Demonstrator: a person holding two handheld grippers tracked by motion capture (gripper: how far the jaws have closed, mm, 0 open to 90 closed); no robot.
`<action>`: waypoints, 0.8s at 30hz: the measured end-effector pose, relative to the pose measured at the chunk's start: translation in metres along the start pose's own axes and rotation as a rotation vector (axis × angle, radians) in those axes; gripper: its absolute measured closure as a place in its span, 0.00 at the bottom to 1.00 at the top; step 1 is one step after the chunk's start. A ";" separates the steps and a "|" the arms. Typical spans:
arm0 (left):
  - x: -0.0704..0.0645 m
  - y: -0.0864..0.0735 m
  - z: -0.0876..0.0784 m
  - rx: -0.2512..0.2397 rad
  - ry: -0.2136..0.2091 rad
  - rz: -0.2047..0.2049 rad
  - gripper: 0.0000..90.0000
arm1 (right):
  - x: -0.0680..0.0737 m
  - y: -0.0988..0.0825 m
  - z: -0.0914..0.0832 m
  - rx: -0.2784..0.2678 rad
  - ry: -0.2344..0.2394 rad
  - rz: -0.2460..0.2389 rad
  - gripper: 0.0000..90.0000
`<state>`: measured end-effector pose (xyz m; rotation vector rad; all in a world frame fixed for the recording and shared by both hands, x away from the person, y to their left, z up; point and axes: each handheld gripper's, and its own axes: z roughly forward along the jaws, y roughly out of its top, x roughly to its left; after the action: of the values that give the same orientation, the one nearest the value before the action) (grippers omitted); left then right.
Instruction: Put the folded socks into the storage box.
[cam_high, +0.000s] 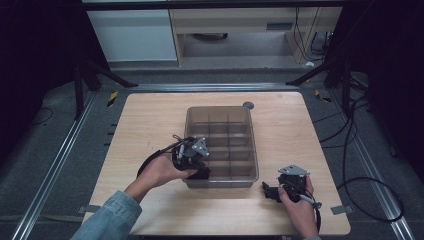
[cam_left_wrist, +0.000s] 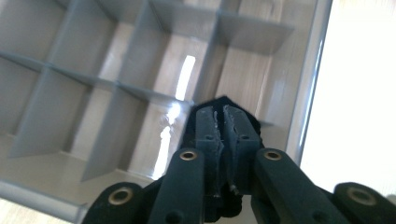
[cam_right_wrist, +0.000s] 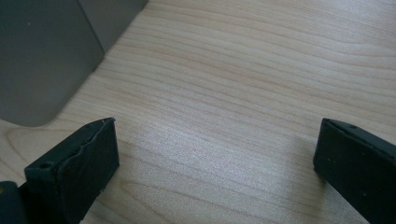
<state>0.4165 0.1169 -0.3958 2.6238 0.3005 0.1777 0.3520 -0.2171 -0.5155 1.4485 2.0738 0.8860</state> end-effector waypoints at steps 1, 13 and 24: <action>0.000 0.000 -0.002 -0.009 0.014 0.002 0.90 | 0.000 0.000 0.000 0.000 0.001 -0.001 0.00; 0.010 -0.016 -0.026 -0.158 0.160 -0.138 0.05 | 0.001 0.000 0.000 -0.001 0.000 0.001 0.00; 0.022 -0.058 -0.053 -0.214 0.213 -0.229 0.04 | 0.001 0.000 0.000 -0.001 0.001 0.001 0.00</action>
<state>0.4180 0.1962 -0.3764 2.3402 0.6165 0.3894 0.3512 -0.2165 -0.5155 1.4490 2.0732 0.8876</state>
